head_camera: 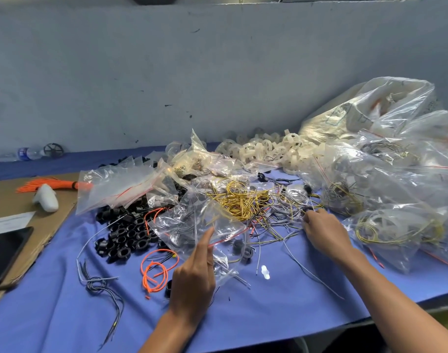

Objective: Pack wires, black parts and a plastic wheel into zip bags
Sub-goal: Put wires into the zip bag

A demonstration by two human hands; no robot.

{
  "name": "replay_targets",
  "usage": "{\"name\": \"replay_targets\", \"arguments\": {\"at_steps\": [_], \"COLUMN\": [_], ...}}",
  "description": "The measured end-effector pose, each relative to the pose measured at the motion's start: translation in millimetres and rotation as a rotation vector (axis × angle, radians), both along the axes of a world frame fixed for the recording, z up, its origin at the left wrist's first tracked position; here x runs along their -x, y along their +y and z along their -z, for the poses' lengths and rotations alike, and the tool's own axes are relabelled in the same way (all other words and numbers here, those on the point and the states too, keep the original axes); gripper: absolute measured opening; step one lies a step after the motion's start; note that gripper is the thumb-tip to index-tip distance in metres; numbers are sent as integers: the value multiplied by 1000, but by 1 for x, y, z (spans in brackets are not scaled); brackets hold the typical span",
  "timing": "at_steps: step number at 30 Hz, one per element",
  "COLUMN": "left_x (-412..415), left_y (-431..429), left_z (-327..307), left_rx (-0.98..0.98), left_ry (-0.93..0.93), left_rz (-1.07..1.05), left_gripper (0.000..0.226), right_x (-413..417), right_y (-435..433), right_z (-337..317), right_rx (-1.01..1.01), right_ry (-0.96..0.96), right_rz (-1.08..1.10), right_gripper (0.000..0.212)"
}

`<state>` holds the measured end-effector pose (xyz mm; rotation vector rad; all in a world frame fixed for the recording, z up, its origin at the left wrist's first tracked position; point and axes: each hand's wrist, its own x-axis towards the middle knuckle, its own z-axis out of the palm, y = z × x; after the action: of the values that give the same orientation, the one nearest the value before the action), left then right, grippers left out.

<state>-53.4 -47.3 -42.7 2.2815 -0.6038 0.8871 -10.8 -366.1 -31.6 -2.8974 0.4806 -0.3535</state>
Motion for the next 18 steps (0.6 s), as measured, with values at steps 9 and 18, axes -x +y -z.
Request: {"name": "replay_targets", "arguments": {"at_steps": [9, 18], "left_x": [3, 3], "left_y": [0, -1], "left_z": [-4, -4], "left_rx": [-9, -8], "left_ry": [10, 2], "left_rz": [5, -9], "left_gripper": [44, 44], "right_x": [9, 46], "right_y": [8, 44], "right_z": [-37, -73], "right_rx": [-832, -1363], "right_ry": [-768, -1046], "right_rz": [104, -47], "right_gripper": [14, 16]}}
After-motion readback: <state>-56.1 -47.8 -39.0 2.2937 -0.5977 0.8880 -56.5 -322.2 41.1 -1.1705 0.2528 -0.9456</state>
